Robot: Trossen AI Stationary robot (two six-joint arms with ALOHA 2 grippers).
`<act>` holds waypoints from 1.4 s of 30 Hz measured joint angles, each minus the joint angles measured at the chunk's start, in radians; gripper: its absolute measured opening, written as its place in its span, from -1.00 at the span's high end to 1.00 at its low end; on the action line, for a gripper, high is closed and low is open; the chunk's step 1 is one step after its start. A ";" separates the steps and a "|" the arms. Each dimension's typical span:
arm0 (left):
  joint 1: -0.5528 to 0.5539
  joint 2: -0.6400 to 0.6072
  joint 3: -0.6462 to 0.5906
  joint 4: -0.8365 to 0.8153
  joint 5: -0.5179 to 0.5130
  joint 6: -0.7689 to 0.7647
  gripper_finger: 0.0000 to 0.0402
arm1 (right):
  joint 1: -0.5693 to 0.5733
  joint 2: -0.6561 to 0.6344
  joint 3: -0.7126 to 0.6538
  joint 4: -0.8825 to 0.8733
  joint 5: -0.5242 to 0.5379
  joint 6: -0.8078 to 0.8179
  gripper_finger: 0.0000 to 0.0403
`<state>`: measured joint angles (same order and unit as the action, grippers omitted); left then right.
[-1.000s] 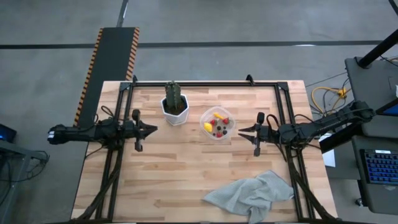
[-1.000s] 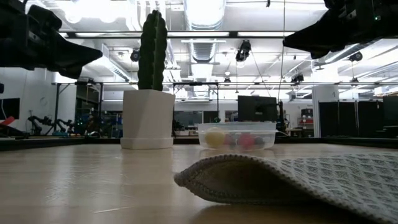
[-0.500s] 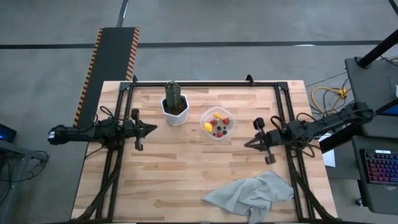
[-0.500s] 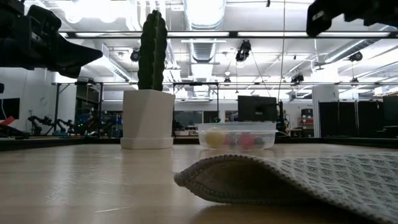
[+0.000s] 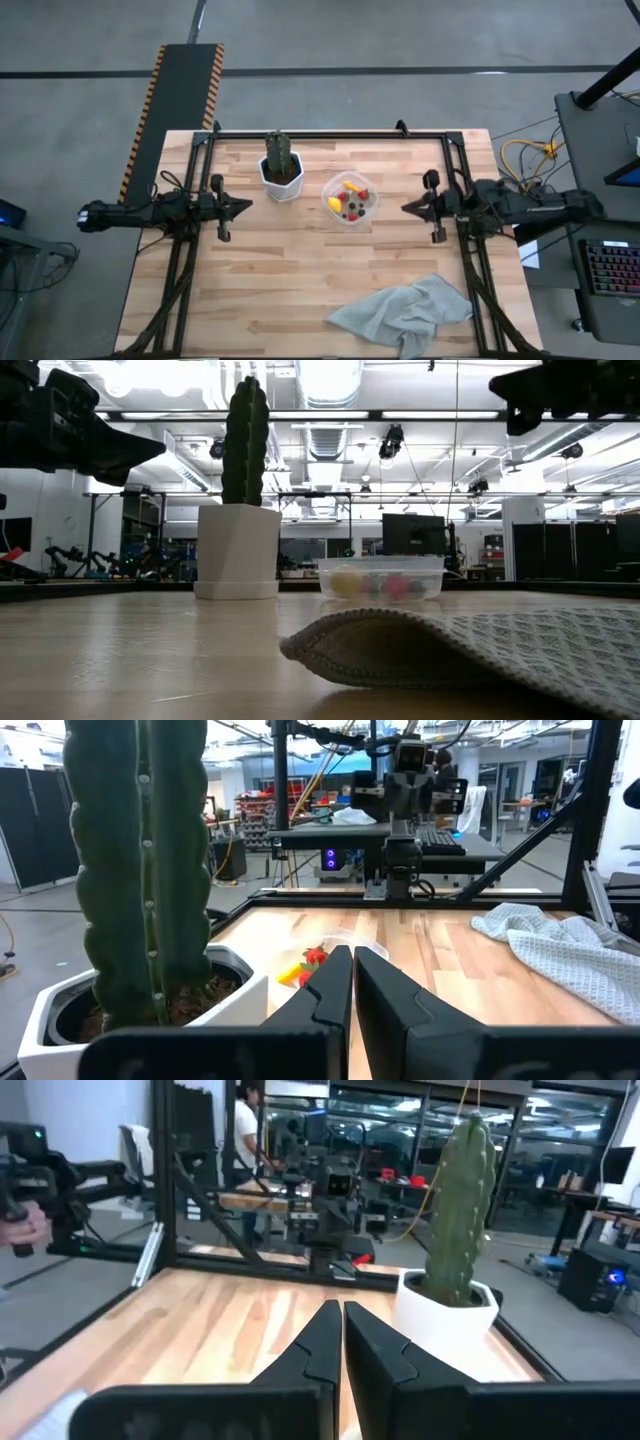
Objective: Pick and placing Produce into tupperware
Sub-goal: Return to Home Position
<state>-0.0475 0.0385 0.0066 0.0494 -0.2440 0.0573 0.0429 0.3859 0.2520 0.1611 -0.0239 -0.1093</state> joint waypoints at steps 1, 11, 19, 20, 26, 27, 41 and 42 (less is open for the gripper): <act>0.000 0.000 0.000 0.000 0.000 0.000 1.00 | -0.019 -0.010 -0.003 -0.005 -0.016 0.000 0.96; 0.000 0.001 -0.001 -0.001 -0.002 0.000 1.00 | -0.070 -0.078 -0.087 -0.049 -0.047 0.018 0.96; 0.000 0.010 -0.001 -0.002 -0.003 0.001 1.00 | -0.054 -0.249 -0.116 -0.155 -0.054 0.095 0.96; 0.000 0.013 -0.001 -0.002 -0.003 0.001 1.00 | -0.049 -0.266 -0.130 -0.155 -0.054 0.095 0.96; 0.000 0.030 -0.001 -0.001 -0.003 0.001 1.00 | -0.035 -0.372 -0.216 -0.155 -0.025 0.085 0.96; 0.000 0.033 -0.001 -0.001 -0.004 0.001 1.00 | -0.035 -0.386 -0.230 -0.160 -0.025 0.092 0.96; 0.000 0.069 -0.001 0.001 0.028 0.010 1.00 | -0.035 -0.342 -0.241 -0.156 0.021 0.105 0.96; 0.000 0.072 -0.001 0.001 0.044 0.007 1.00 | -0.035 -0.335 -0.241 -0.157 0.026 0.105 0.96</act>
<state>-0.0470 0.1103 0.0051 0.0502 -0.1998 0.0643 0.0082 0.0508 0.0105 0.0040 0.0020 -0.0039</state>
